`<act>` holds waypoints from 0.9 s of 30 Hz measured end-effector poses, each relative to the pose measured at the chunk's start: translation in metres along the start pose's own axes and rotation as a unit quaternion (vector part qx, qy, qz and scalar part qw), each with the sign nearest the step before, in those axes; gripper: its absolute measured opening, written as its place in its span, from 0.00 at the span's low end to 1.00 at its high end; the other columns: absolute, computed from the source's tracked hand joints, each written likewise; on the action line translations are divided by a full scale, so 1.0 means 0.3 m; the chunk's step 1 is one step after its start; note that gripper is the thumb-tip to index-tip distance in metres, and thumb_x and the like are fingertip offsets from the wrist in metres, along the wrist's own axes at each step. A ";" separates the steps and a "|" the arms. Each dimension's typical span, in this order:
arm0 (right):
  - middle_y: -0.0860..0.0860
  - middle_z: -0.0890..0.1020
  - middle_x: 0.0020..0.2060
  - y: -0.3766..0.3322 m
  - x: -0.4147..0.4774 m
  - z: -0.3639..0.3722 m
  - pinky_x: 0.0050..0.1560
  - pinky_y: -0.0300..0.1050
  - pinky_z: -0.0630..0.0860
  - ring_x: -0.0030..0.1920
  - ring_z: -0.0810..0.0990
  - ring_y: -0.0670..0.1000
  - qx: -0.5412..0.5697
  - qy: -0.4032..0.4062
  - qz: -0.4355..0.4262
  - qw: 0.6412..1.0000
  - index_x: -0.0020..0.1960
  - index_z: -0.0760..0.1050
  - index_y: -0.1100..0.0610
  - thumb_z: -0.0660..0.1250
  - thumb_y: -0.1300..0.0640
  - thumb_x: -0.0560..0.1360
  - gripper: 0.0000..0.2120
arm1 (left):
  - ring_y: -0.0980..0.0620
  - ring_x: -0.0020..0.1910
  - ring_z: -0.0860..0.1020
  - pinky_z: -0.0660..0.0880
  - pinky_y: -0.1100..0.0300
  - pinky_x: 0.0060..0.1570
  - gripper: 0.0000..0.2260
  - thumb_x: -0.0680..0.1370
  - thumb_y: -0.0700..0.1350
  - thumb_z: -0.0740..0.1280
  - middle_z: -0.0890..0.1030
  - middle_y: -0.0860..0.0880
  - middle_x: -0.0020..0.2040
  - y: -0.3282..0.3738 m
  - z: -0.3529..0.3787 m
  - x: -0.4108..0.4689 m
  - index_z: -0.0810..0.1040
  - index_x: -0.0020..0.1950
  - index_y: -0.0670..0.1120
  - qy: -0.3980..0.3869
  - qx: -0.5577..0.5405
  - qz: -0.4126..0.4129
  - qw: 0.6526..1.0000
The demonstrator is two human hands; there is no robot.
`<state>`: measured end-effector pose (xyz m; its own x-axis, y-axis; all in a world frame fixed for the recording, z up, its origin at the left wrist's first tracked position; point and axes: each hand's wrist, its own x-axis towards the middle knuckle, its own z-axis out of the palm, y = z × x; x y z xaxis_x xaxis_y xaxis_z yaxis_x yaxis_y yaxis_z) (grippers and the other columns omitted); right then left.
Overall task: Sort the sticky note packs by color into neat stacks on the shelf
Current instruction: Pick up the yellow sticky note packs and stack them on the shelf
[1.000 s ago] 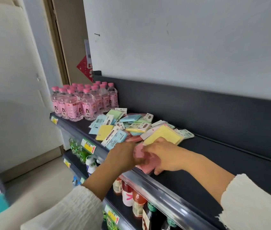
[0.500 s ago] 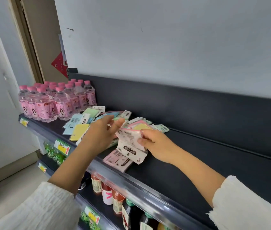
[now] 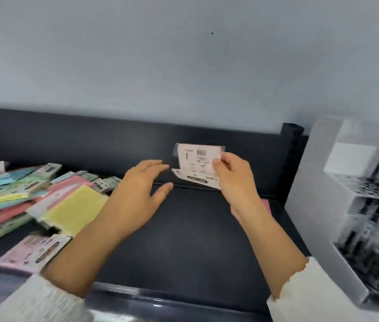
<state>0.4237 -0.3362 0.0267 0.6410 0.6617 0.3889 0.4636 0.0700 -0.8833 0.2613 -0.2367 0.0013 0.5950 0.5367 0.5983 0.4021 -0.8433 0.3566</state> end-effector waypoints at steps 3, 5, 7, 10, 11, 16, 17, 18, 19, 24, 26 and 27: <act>0.45 0.82 0.48 0.063 0.006 -0.162 0.38 0.24 0.70 0.45 0.78 0.45 -0.207 0.069 -0.074 0.973 0.56 0.80 0.53 0.57 0.59 0.80 0.13 | 0.55 0.66 0.70 0.69 0.52 0.65 0.17 0.77 0.54 0.64 0.73 0.57 0.66 0.046 0.103 0.007 0.74 0.65 0.54 -0.100 0.013 0.028 0.994; 0.43 0.81 0.48 0.118 0.010 -0.220 0.40 0.27 0.71 0.45 0.78 0.45 -0.298 0.064 -0.072 0.950 0.58 0.79 0.48 0.57 0.59 0.80 0.15 | 0.57 0.65 0.70 0.69 0.54 0.64 0.17 0.78 0.55 0.62 0.71 0.60 0.66 0.063 0.148 0.000 0.73 0.66 0.55 -0.163 0.032 0.027 0.986; 0.48 0.82 0.53 0.189 0.003 -0.250 0.45 0.42 0.76 0.48 0.80 0.52 -0.394 0.016 -0.041 0.918 0.60 0.77 0.44 0.57 0.58 0.79 0.16 | 0.57 0.66 0.69 0.68 0.56 0.64 0.19 0.78 0.56 0.61 0.69 0.60 0.68 0.073 0.178 -0.003 0.70 0.69 0.55 -0.212 0.053 0.026 0.976; 0.51 0.78 0.60 0.259 -0.044 -0.258 0.56 0.49 0.75 0.56 0.77 0.56 -0.467 -0.139 0.034 0.873 0.63 0.74 0.45 0.59 0.58 0.78 0.16 | 0.57 0.68 0.67 0.67 0.59 0.64 0.21 0.78 0.57 0.61 0.67 0.59 0.70 0.075 0.193 0.000 0.68 0.70 0.55 -0.256 0.079 0.026 0.963; 0.53 0.77 0.62 0.261 -0.061 -0.258 0.59 0.49 0.73 0.58 0.76 0.57 -0.481 -0.192 0.064 0.853 0.66 0.73 0.49 0.59 0.58 0.78 0.17 | 0.57 0.68 0.67 0.67 0.59 0.63 0.21 0.78 0.57 0.61 0.67 0.59 0.70 0.074 0.191 0.002 0.67 0.70 0.56 -0.264 0.081 0.025 0.961; 0.55 0.69 0.67 0.227 -0.075 -0.248 0.64 0.46 0.68 0.65 0.70 0.57 -0.491 -0.256 0.111 0.825 0.71 0.65 0.56 0.56 0.63 0.79 0.20 | 0.57 0.69 0.66 0.67 0.58 0.63 0.21 0.78 0.58 0.61 0.67 0.60 0.70 0.051 0.158 0.004 0.67 0.70 0.56 -0.284 0.073 0.017 0.956; 0.54 0.67 0.69 0.223 -0.070 -0.247 0.66 0.46 0.66 0.66 0.69 0.57 -0.497 -0.265 0.115 0.818 0.72 0.64 0.56 0.56 0.62 0.79 0.21 | 0.57 0.69 0.66 0.67 0.57 0.64 0.21 0.78 0.58 0.61 0.67 0.60 0.70 0.039 0.150 0.002 0.67 0.70 0.56 -0.284 0.071 0.012 0.956; 0.52 0.64 0.72 0.219 -0.067 -0.242 0.68 0.47 0.65 0.68 0.66 0.57 -0.502 -0.277 0.119 0.811 0.73 0.62 0.56 0.56 0.61 0.80 0.22 | 0.57 0.69 0.66 0.67 0.55 0.65 0.22 0.78 0.58 0.62 0.67 0.59 0.70 0.026 0.140 -0.002 0.67 0.71 0.56 -0.283 0.069 0.005 0.957; 0.51 0.59 0.74 0.210 -0.062 -0.234 0.70 0.47 0.62 0.71 0.63 0.57 -0.508 -0.286 0.118 0.804 0.75 0.60 0.55 0.56 0.59 0.80 0.23 | 0.56 0.69 0.66 0.67 0.54 0.66 0.22 0.78 0.58 0.62 0.67 0.58 0.70 0.011 0.129 -0.007 0.67 0.71 0.55 -0.282 0.067 -0.003 0.957; 0.43 0.55 0.76 0.067 -0.042 -0.093 0.67 0.39 0.58 0.74 0.57 0.47 -0.478 -0.290 0.004 0.829 0.76 0.57 0.49 0.58 0.52 0.80 0.25 | 0.52 0.69 0.67 0.67 0.53 0.66 0.23 0.77 0.56 0.63 0.68 0.54 0.71 -0.078 0.048 -0.049 0.67 0.71 0.52 -0.255 0.107 -0.035 0.960; 0.43 0.58 0.74 0.008 -0.049 0.004 0.66 0.38 0.60 0.72 0.61 0.46 -0.425 -0.315 -0.031 0.848 0.75 0.59 0.47 0.59 0.51 0.80 0.24 | 0.50 0.68 0.68 0.69 0.52 0.64 0.23 0.77 0.57 0.63 0.69 0.53 0.70 -0.131 0.002 -0.069 0.68 0.70 0.51 -0.227 0.150 -0.063 0.960; 0.43 0.61 0.74 -0.009 -0.049 0.060 0.66 0.38 0.62 0.70 0.64 0.45 -0.394 -0.329 -0.044 0.857 0.74 0.60 0.47 0.60 0.50 0.79 0.24 | 0.49 0.67 0.68 0.70 0.51 0.63 0.23 0.77 0.58 0.63 0.70 0.52 0.70 -0.162 -0.029 -0.082 0.69 0.70 0.51 -0.210 0.180 -0.084 0.957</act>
<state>0.4019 -0.3327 0.0187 0.2179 0.9759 -0.0154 0.9280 -0.2120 -0.3063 0.2210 -0.2091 -0.0244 0.6980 0.6917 0.1853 0.6853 -0.7203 0.1076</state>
